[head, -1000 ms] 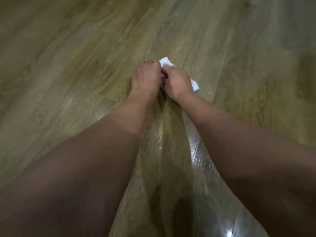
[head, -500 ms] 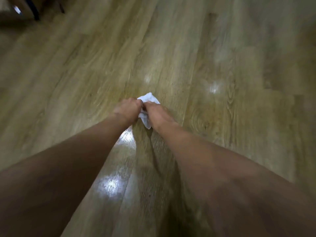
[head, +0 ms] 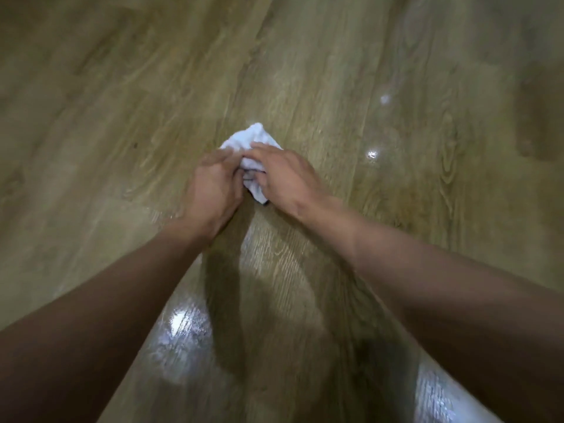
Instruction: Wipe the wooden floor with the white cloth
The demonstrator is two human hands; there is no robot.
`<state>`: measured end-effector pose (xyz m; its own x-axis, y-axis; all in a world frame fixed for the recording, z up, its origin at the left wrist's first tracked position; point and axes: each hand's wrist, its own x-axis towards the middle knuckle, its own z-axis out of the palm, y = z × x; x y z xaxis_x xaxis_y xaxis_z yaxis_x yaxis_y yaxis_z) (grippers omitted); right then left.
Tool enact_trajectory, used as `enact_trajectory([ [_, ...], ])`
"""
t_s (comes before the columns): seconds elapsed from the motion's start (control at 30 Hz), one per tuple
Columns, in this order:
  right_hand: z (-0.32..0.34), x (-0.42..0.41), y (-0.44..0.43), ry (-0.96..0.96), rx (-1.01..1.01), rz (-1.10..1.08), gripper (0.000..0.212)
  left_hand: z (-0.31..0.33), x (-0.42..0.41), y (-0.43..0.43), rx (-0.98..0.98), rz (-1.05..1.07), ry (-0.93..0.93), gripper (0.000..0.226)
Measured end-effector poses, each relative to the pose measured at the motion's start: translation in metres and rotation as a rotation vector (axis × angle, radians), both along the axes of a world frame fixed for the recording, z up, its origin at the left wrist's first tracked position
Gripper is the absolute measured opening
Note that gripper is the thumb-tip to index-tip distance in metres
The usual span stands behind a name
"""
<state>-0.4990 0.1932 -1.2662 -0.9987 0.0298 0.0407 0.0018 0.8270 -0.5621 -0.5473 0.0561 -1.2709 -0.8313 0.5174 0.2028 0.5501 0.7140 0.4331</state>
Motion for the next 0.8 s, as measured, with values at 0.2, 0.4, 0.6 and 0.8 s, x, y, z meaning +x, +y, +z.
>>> enact_trajectory([
  [0.2,-0.002,-0.033,0.035,-0.086,0.097,-0.132,0.028,0.0,-0.021,0.042,-0.101,0.021,-0.097,0.027],
  [0.4,-0.014,0.002,0.021,0.021,0.016,-0.059,0.04,-0.005,0.001,0.031,0.003,0.024,-0.025,0.022],
  [0.6,-0.015,0.006,0.065,0.018,0.016,-0.178,0.041,-0.01,0.005,0.06,-0.122,0.026,-0.167,0.036],
  [0.8,-0.019,0.015,0.034,-0.005,-0.113,-0.209,0.045,-0.001,0.002,0.058,0.063,0.099,-0.191,0.027],
])
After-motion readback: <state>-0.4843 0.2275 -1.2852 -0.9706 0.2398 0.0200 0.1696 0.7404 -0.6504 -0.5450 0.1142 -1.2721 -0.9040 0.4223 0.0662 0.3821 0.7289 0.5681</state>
